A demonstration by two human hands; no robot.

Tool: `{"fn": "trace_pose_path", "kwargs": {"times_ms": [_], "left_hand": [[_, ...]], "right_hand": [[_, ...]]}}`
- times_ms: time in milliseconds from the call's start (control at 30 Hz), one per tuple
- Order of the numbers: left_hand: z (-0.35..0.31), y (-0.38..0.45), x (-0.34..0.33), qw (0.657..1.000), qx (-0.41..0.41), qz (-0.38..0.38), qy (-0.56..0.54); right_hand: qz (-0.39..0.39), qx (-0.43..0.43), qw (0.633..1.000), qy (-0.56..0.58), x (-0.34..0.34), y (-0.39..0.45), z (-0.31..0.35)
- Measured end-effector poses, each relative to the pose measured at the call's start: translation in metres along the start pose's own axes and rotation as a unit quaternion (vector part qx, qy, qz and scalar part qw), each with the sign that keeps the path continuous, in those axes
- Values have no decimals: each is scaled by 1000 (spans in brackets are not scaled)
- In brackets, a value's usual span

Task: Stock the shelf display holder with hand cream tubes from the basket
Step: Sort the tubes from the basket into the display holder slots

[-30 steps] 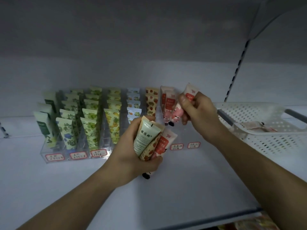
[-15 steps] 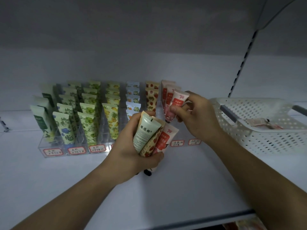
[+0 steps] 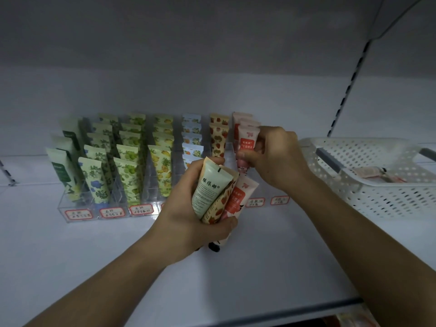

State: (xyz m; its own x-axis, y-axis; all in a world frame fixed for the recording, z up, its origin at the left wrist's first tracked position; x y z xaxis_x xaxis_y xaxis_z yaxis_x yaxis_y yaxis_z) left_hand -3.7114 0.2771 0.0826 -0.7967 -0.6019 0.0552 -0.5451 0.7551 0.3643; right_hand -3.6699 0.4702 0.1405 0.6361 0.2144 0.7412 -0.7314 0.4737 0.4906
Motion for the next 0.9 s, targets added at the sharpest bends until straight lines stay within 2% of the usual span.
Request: {"fn": "trace_pose_path", "kwargs": {"times_ms": [167,300,400,533,633,667,700,767,833,900], "left_hand": [[-2,1,-1,1000,0,0,0],[-7,-1,-1,1000,-1,-6,2],[-10,-1,-1,1000,-5,-15,2],[-12,-2,0,999,-7,-31,3],[-14,-2,2,999,-22,-39,2],[-14,-2,2,999,-27,-42,1],[-14,-2,2,998,-31,-46,2],[-13,-2,1,998,-35,-52,5],[-11,-2,-1,998,-35,-54,11],[-8,-2,-3,998,-32,-54,12]], "right_hand": [[5,-19,1000,12,-5,-3,-5],[15,-67,993,93,-11,-5,-10],[-12,-90,989,117,-17,-11,-16],[-112,-29,990,82,-17,-29,-7],[-209,25,966,149,5,-42,6],[-194,64,961,186,8,-44,12],[-146,103,957,229,6,-45,19],[-8,149,942,299,-6,-49,30],[85,149,927,333,-15,-53,36],[125,128,919,352,-18,-52,32]]}}
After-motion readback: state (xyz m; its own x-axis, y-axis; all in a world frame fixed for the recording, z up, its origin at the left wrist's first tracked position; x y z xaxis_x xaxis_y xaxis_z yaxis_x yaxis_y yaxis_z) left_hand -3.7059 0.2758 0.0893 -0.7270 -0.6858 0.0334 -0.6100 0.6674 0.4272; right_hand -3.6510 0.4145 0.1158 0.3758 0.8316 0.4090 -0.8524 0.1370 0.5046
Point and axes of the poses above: each hand's wrist, its own y-axis towards the middle knuckle, its own x-axis out of the back of the hand, z = x × y, the point moved 5 cm from there along y, towards the middle knuckle, and after that the axes turned 6 degrees about -y, right-handed, at the moved point
